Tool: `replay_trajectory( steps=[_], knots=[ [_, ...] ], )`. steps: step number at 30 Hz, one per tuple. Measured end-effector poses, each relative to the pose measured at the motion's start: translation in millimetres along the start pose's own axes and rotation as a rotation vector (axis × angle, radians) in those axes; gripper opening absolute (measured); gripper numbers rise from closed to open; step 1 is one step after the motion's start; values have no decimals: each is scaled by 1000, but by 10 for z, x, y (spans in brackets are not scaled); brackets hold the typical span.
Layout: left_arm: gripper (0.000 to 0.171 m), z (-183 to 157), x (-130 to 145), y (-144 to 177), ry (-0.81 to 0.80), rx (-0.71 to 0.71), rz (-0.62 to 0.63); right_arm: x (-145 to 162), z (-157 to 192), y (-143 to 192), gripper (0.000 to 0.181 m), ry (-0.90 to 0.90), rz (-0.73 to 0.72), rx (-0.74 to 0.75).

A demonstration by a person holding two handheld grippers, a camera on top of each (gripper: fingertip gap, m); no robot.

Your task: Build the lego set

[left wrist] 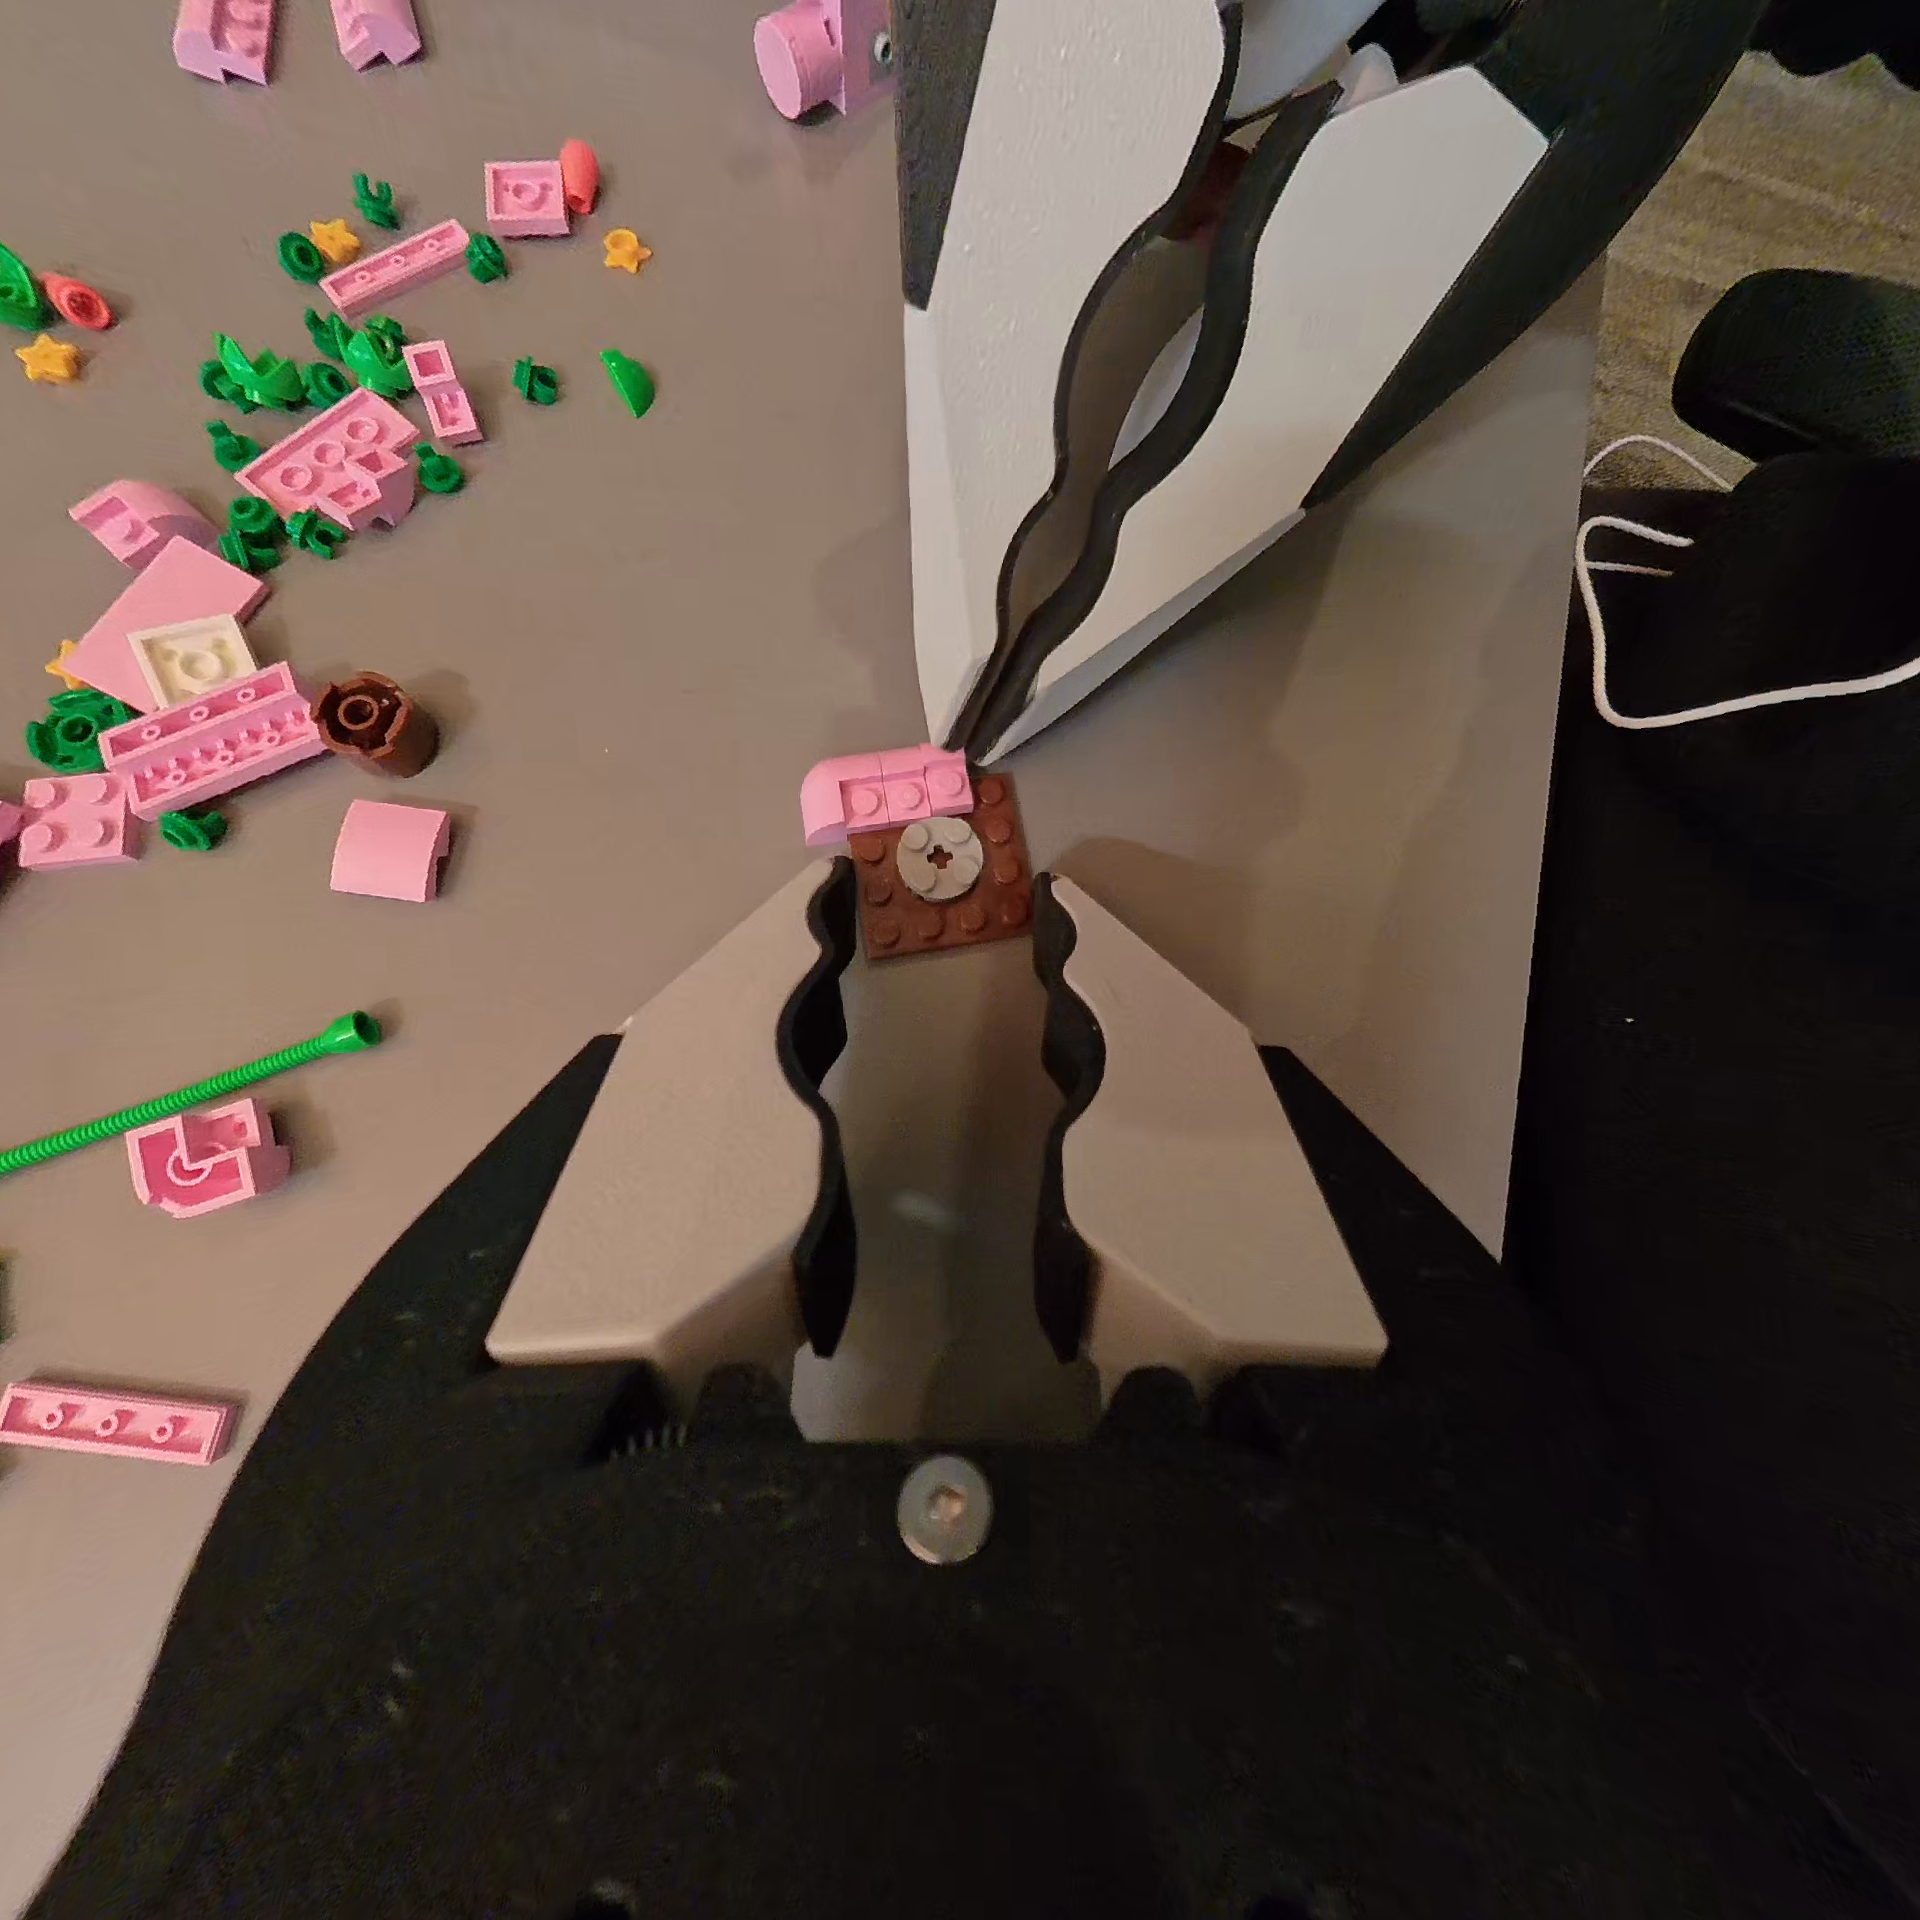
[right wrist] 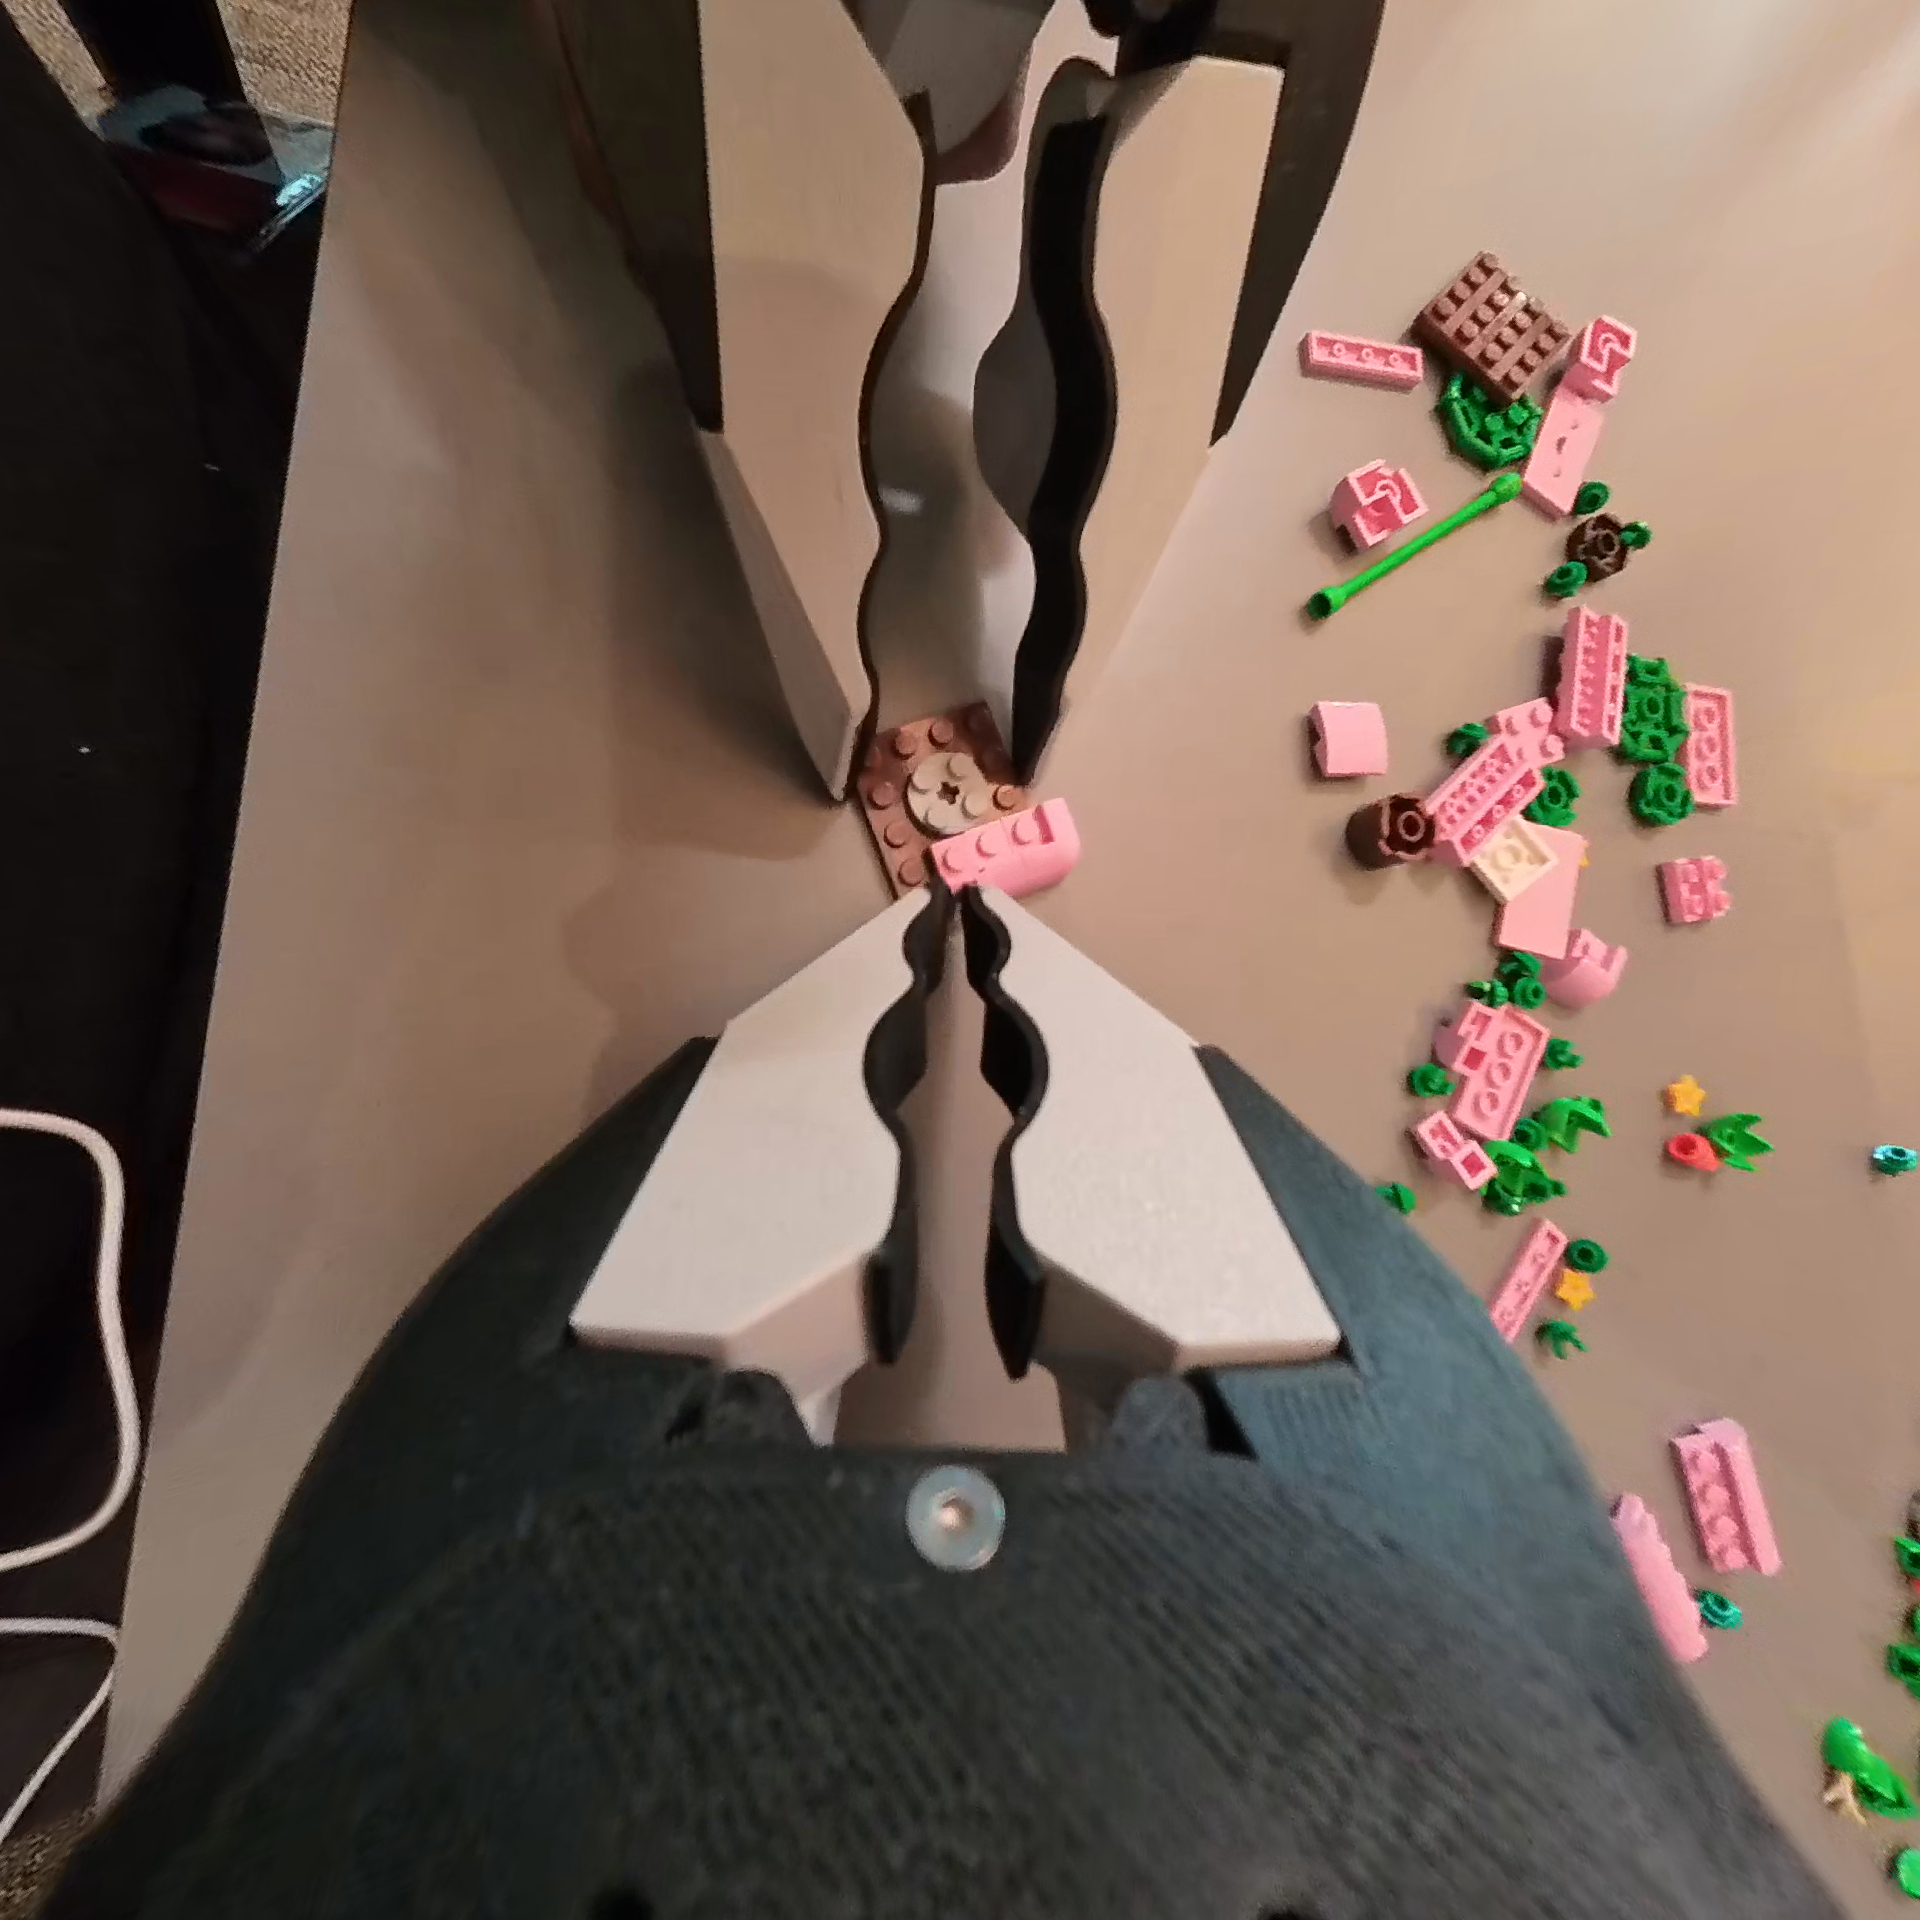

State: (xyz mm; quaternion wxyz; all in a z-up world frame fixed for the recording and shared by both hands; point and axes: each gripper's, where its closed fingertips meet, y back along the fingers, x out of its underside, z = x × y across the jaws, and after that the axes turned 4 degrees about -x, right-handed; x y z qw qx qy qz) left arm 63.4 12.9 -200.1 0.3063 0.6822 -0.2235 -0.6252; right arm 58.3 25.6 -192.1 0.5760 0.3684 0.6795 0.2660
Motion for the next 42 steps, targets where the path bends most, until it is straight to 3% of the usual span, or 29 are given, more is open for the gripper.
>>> replay_trajectory(
  steps=[15,31,42],
  knots=[
    [33,2,2,-1,-3,-4,1,-56,15,-25,0,24,31,16],
    [33,4,4,-5,-10,-12,2,-49,11,-35,0,-143,110,-54],
    [32,9,3,-4,-1,-9,2,-53,20,-59,0,-121,186,-64]
  ],
)
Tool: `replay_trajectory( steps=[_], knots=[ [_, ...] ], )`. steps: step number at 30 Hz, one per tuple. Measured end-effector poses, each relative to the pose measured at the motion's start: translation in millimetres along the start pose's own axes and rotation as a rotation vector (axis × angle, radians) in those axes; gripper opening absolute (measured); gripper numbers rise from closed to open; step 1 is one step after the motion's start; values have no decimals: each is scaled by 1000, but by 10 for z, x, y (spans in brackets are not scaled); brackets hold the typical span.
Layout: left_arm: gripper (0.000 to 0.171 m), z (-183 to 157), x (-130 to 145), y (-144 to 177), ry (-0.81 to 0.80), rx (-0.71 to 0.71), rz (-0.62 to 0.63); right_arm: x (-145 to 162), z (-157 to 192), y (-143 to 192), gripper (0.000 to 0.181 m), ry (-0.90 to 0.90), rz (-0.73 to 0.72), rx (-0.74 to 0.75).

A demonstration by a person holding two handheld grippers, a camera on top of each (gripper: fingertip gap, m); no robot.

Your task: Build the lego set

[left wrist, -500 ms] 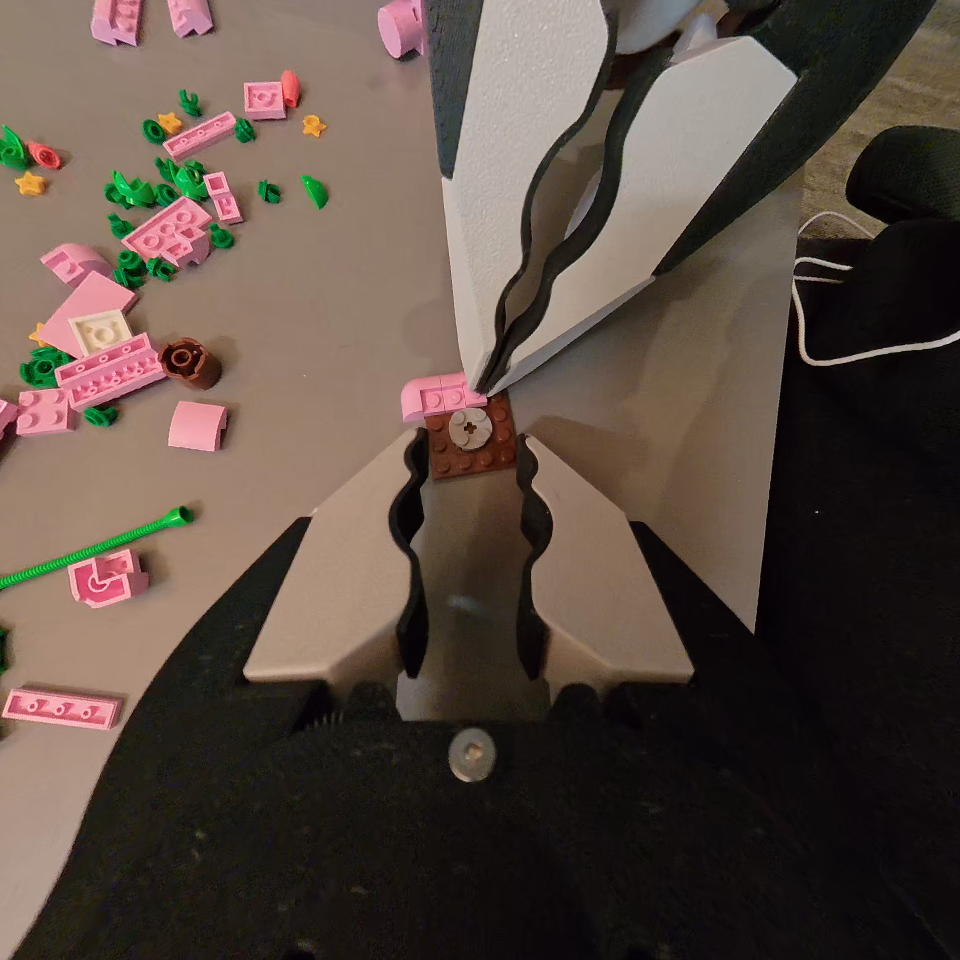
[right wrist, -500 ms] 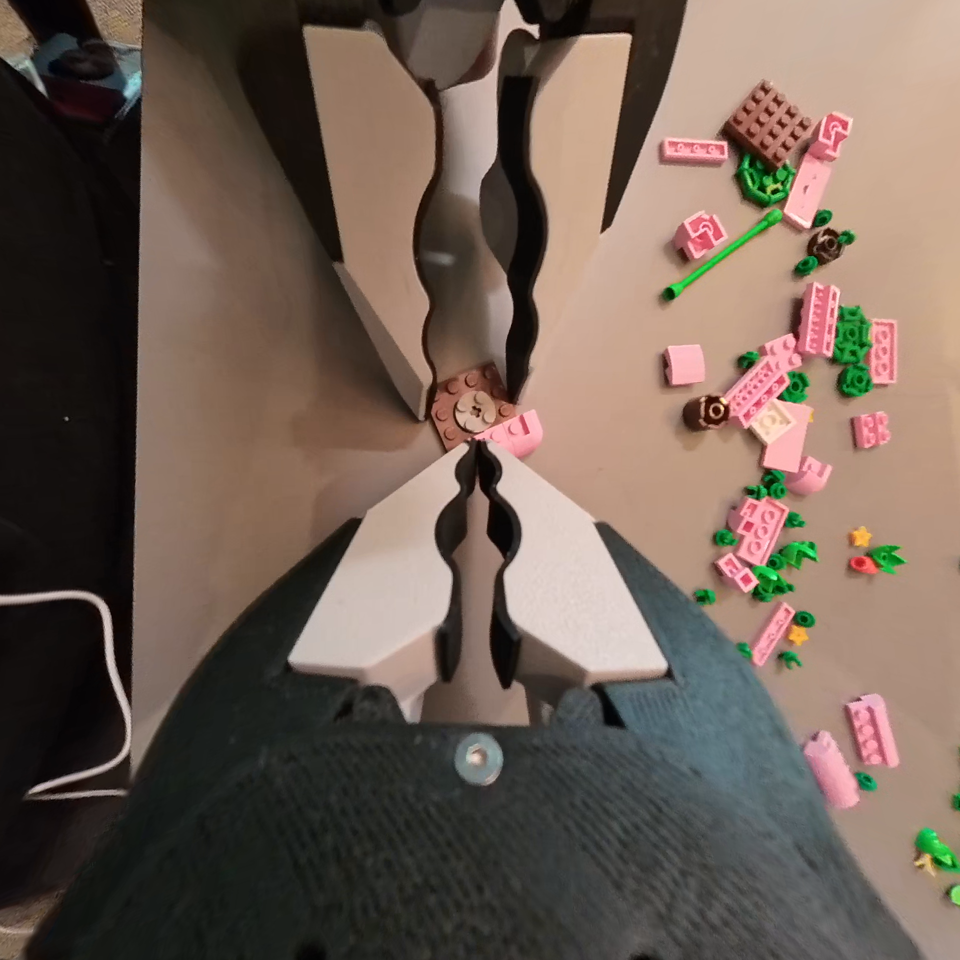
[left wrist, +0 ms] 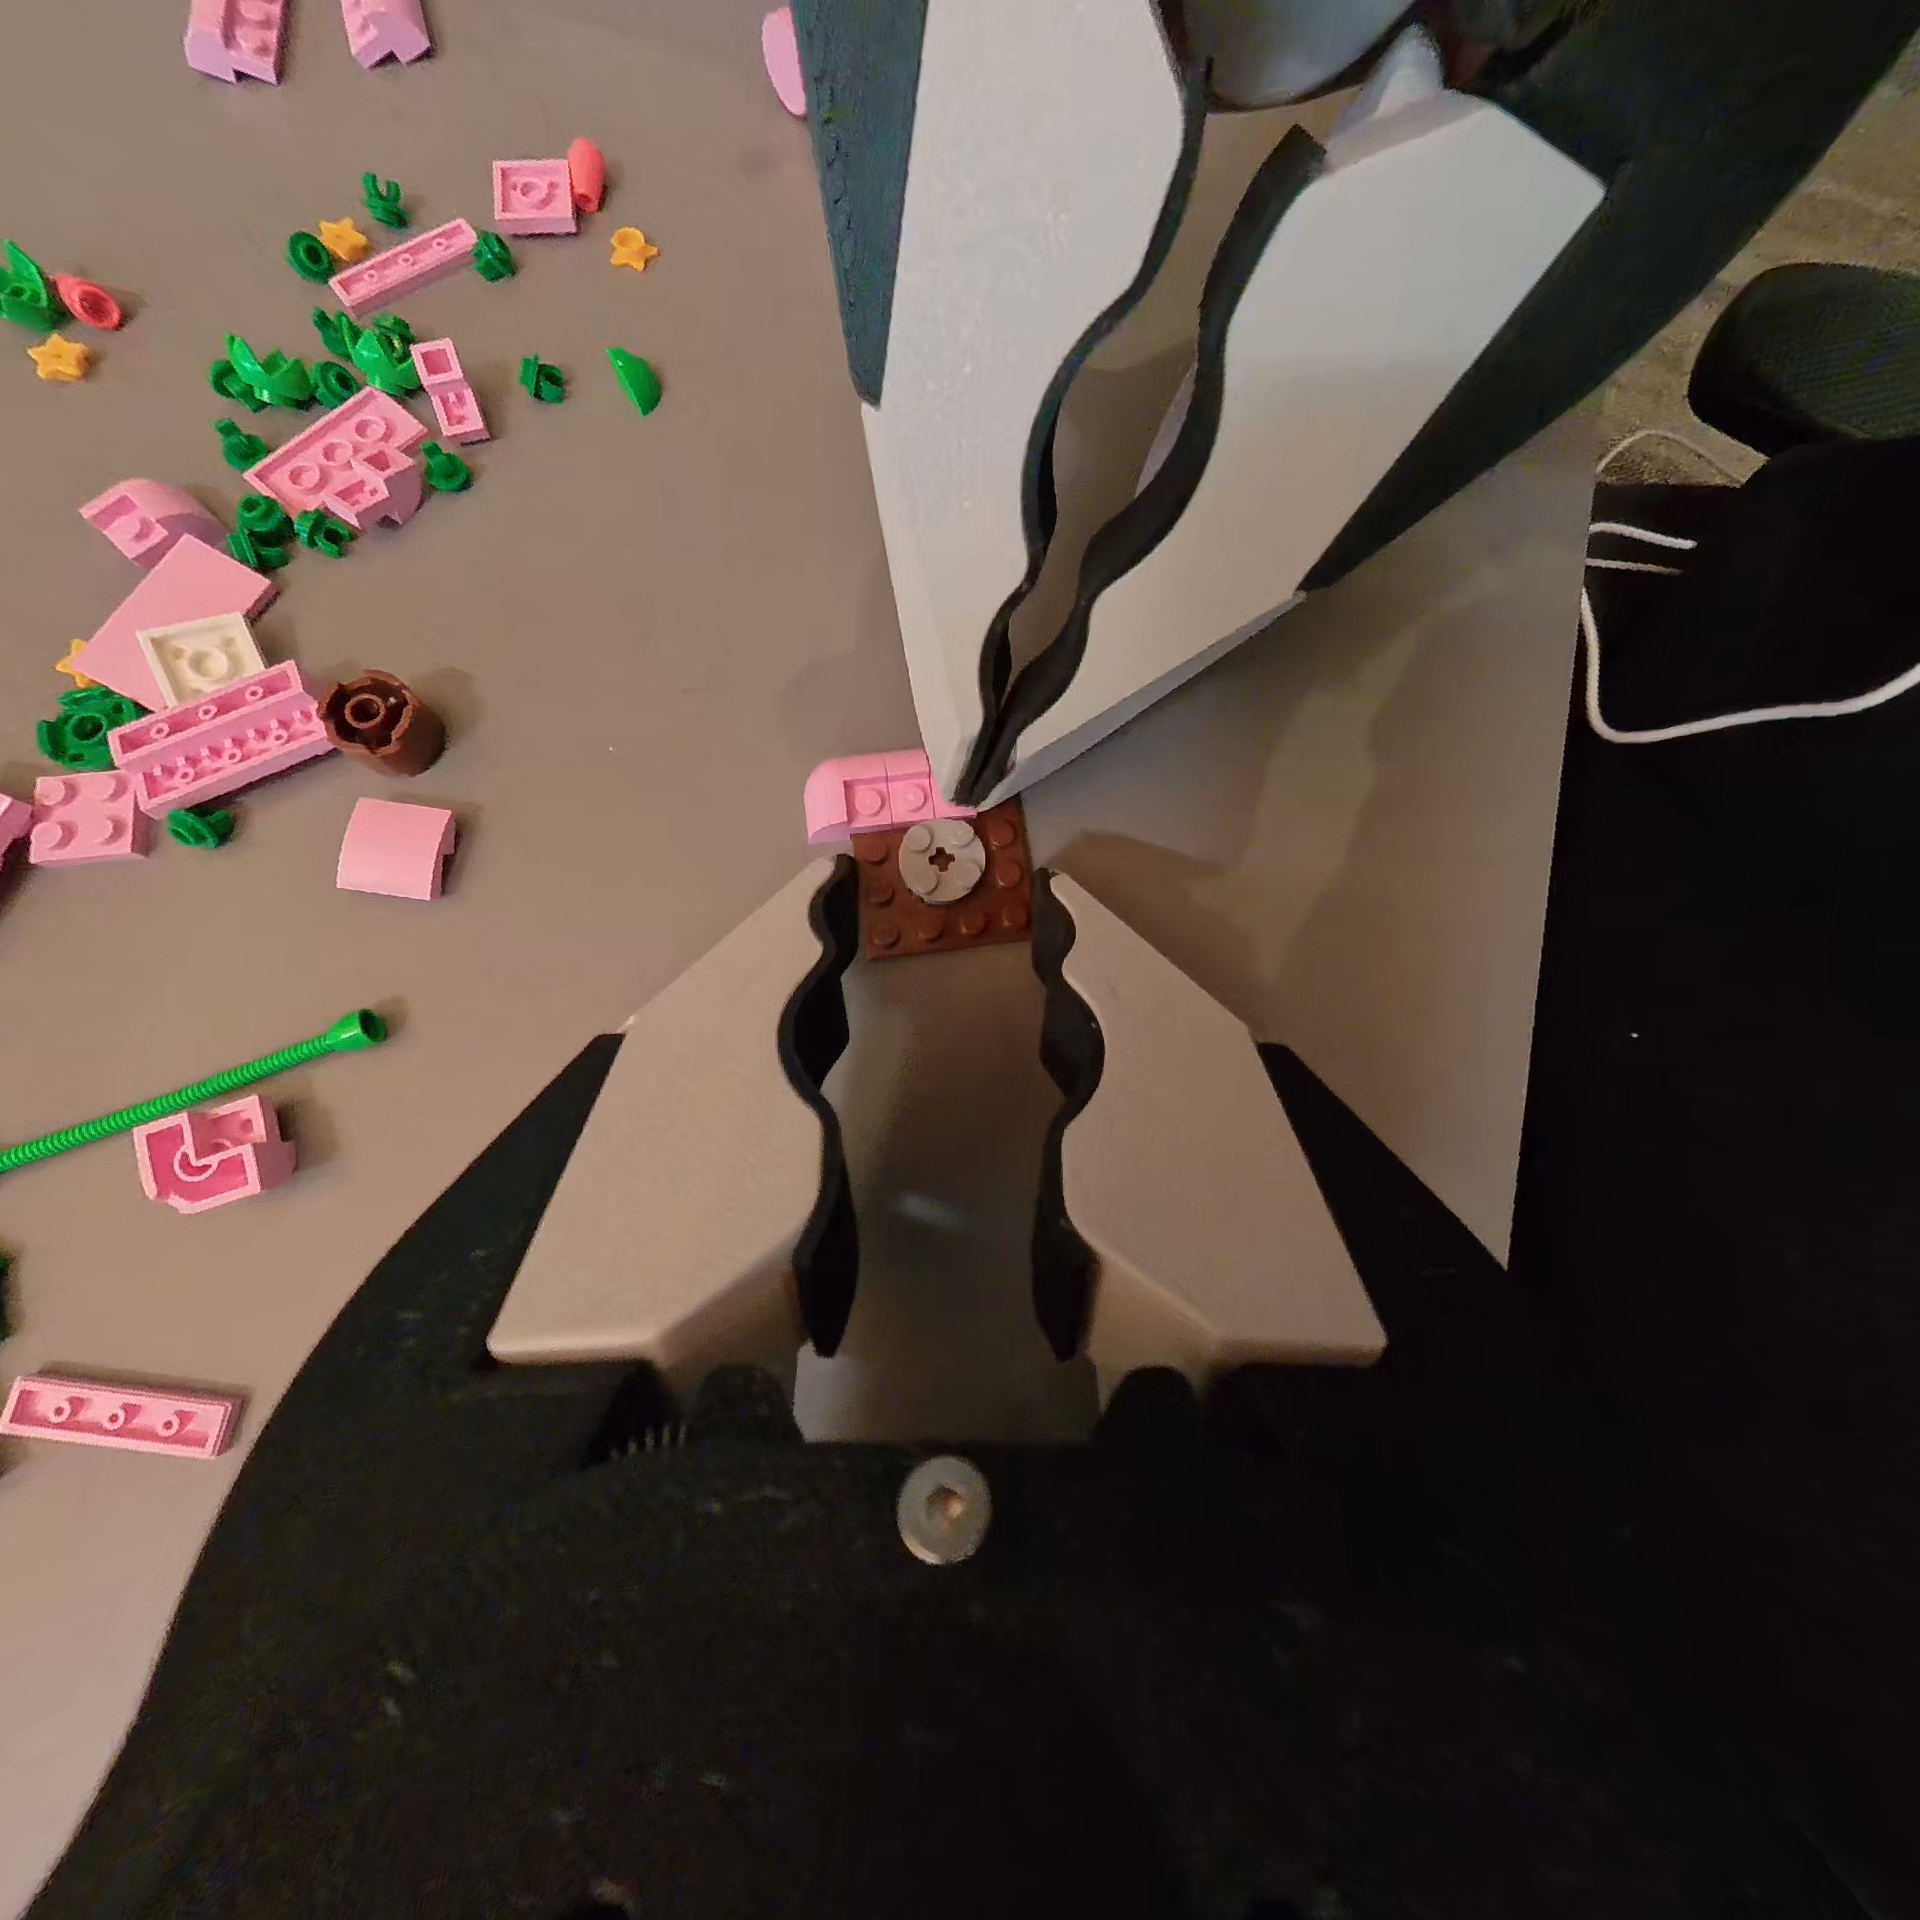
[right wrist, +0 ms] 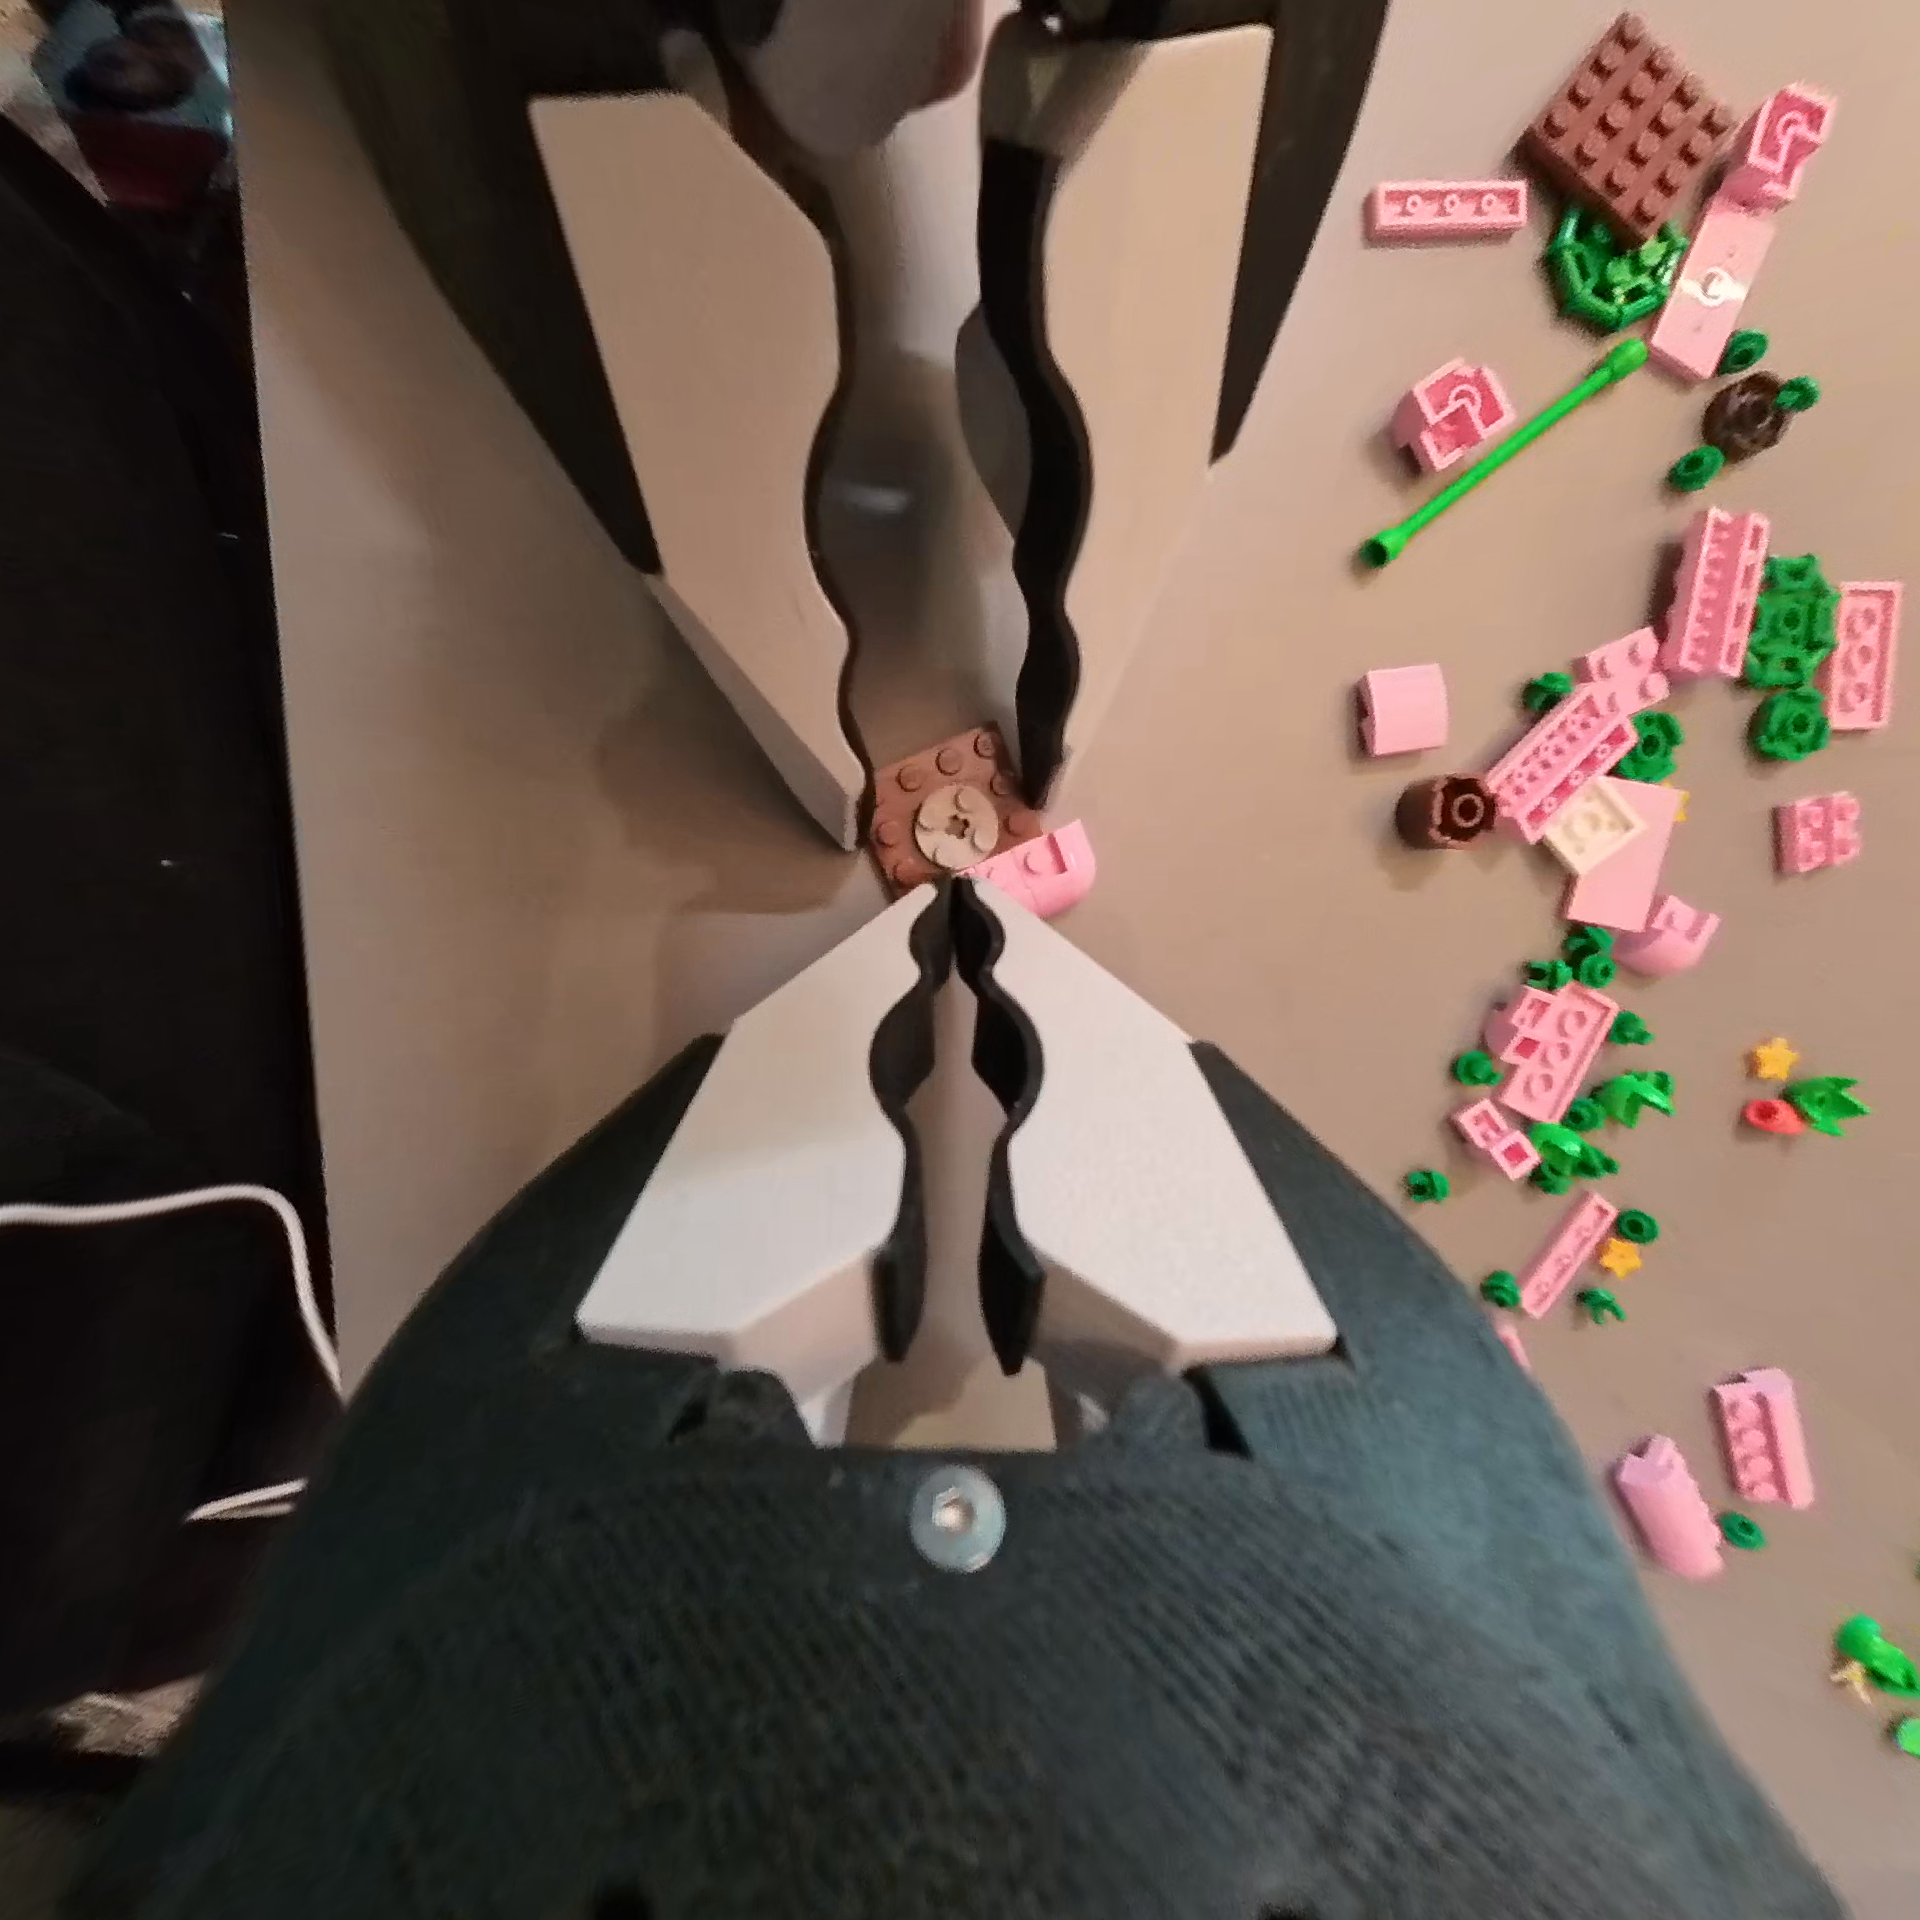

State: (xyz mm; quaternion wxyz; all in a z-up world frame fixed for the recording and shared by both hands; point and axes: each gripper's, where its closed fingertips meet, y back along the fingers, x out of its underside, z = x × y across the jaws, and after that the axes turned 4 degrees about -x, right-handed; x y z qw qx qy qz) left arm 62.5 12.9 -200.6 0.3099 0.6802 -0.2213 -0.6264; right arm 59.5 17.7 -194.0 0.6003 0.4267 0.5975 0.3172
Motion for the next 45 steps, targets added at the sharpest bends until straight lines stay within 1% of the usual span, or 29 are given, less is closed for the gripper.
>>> replay_trajectory(
  steps=[4,9,11,14,15,17,19,22,24,28,30,31,33,34,37,41,43,45],
  knots=[
    [32,0,-1,1,1,1,0,-2,-2,1,0,-20,-25,-13],
    [32,0,-3,0,4,3,0,-9,-3,4,0,-4,-46,49],
    [32,-1,-2,0,4,3,0,-18,13,26,0,-27,-97,54],
    [32,0,-2,0,4,3,0,-150,5,206,0,-147,-267,32],
    [32,0,-3,0,5,3,0,-153,-6,256,1,-192,-299,27],
    [32,-1,-3,0,7,6,-1,-70,-7,257,4,-257,-291,36],
    [32,-1,-5,1,14,13,-2,6,64,177,3,-271,-265,51],
    [32,-5,-6,3,15,17,-3,-35,221,73,0,-255,-276,44],
    [33,-7,-2,4,8,10,-2,-56,234,34,0,-245,-270,65],
    [33,-39,15,27,9,30,-2,30,154,-25,0,-245,-224,97],
    [36,-70,28,42,-3,47,-2,68,96,-3,0,-250,-216,117],
    [37,-102,38,52,-17,65,-1,108,33,12,0,-253,-203,154],
    [34,-209,40,69,-14,135,-1,195,-106,53,0,-244,-180,247],
    [34,-257,34,70,-8,167,0,214,-124,62,0,-243,-179,260],
    [29,-231,15,94,-45,141,-11,186,-60,83,0,-271,-224,222],
    [26,-190,-99,203,-26,149,-90,236,-64,143,0,-299,-244,231],
    [26,-98,-119,240,-15,116,-117,176,-26,188,0,-325,-301,186],
    [27,49,-110,267,9,54,-129,90,-19,262,0,-358,-369,148]
  ],
)
